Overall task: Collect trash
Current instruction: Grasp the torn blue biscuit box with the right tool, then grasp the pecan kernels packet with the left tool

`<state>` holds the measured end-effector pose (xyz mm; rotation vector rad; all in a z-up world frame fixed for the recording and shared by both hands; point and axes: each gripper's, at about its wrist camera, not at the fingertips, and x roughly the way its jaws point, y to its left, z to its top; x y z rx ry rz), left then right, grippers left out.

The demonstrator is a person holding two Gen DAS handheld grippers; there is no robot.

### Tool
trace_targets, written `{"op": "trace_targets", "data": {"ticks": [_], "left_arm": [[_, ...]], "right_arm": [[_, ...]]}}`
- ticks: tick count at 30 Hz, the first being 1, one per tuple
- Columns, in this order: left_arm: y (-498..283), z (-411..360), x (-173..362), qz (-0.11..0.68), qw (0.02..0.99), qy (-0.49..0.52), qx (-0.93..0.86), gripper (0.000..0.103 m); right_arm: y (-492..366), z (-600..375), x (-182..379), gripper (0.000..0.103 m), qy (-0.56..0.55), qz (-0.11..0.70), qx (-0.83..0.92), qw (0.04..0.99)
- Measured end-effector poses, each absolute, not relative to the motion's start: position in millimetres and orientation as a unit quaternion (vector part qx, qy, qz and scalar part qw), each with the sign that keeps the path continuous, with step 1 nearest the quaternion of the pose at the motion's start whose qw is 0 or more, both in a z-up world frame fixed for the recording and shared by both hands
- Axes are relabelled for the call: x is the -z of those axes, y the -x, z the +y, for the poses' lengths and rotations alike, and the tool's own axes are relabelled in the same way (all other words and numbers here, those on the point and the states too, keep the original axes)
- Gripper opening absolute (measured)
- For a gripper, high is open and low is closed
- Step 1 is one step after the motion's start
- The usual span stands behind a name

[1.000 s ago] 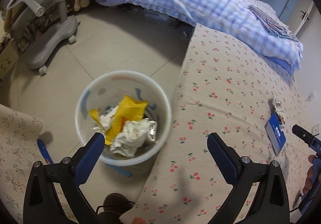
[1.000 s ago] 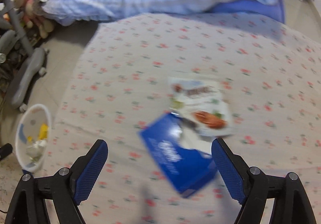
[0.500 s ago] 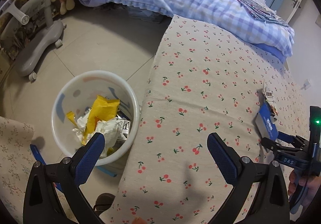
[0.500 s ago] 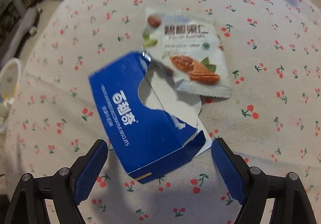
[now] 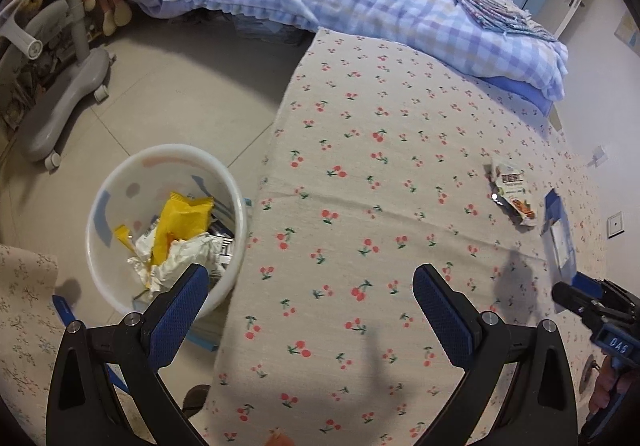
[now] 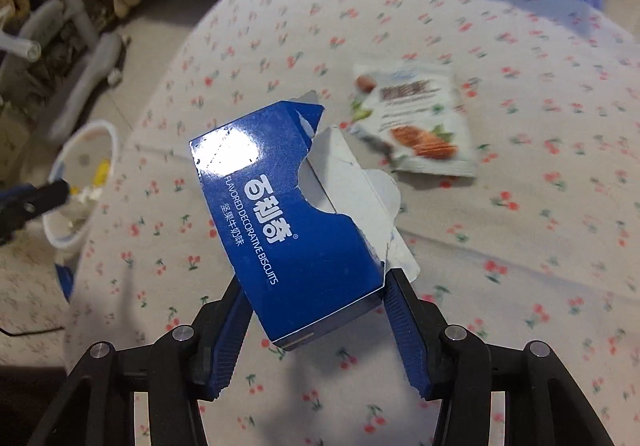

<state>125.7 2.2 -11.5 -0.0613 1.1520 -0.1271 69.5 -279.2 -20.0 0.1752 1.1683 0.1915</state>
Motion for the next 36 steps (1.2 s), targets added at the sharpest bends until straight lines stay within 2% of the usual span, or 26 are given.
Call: {"op": "trace_targets", "data": {"ticks": [10,18,26,36], "left_arm": [[-125,-63,20,0.555,0.826,0.015,0.099,0.103],[-136,-143,36,0.548,0.823,-0.033,0.144,0.103],[-152,-192,44,0.544,0.825,-0.001,0.154,0.102],[-177,-215,65,0.544,0.827,0.034,0.136,0.102]], "right_arm": [[-38,-376,-4,0.058,-0.173,0.495,0.024,0.851],[-30,-417,5,0.058,-0.173,0.502,0.087,0.843],[-25,-442,14,0.058,-0.191,0.505,0.093,0.837],[-27,-474,27,0.058,-0.216,0.513,0.109,0.824]]}}
